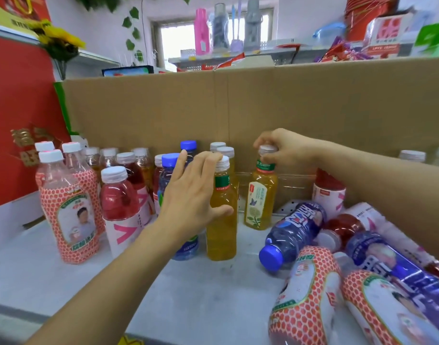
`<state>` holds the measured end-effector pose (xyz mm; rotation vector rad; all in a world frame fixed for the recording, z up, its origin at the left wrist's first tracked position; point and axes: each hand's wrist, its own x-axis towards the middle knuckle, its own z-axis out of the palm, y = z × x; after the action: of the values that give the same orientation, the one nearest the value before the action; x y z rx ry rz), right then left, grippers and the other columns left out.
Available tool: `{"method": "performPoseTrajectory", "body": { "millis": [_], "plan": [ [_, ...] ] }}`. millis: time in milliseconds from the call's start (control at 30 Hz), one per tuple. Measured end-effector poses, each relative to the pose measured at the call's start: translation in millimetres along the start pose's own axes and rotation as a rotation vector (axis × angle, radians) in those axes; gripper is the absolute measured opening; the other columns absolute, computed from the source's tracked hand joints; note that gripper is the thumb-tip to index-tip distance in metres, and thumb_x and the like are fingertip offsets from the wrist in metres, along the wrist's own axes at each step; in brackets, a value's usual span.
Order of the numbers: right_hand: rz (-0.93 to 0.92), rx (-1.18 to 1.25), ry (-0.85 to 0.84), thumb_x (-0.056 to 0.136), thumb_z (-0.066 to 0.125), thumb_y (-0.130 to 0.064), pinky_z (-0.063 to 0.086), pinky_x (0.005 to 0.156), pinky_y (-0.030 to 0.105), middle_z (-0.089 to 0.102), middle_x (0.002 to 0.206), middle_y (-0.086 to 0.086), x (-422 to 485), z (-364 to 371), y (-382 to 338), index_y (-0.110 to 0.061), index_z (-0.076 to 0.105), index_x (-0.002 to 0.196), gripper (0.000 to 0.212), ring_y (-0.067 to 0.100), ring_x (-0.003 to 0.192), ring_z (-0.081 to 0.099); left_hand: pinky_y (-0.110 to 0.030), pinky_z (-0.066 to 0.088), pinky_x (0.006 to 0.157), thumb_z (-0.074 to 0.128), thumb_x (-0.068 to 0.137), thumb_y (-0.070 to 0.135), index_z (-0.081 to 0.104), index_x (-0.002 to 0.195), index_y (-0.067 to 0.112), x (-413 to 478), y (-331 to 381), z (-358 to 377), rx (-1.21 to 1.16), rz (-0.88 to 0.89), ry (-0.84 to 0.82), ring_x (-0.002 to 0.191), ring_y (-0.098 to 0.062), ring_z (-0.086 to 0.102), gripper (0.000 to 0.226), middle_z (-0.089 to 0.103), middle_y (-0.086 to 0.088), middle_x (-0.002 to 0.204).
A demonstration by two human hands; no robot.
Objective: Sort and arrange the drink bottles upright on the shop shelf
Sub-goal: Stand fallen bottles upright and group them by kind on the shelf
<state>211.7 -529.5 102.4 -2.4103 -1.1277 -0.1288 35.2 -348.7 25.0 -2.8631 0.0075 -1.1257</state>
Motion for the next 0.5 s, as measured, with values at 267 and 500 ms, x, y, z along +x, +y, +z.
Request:
{"method": "performPoseTrajectory", "body": {
  "millis": [267,500],
  "plan": [
    [0.012,0.001,0.007,0.098,0.06,-0.024,0.052,0.087,0.031,0.045,0.146,0.003,16,22,-3,-0.033,0.044,0.143,0.049,0.019,0.12,0.055,-0.034,-0.017,0.12,0.068,0.079,0.066,0.011,0.152,0.024,-2,-1,1,0.023,-0.006,-0.017,0.15,-0.017,0.022,0.101,0.023,0.001,0.162],
    [-0.364,-0.302,-0.021,0.087,0.07,-0.034,0.048,0.096,0.036,0.048,0.134,-0.01,-67,35,-8,-0.04,0.044,0.137,0.057,0.01,0.12,0.043,-0.039,-0.01,0.124,0.072,0.079,0.06,0.011,0.154,0.024,-6,5,4,-0.004,-0.054,0.002,0.151,-0.017,0.02,0.103,0.021,0.001,0.163]
  ]
}}
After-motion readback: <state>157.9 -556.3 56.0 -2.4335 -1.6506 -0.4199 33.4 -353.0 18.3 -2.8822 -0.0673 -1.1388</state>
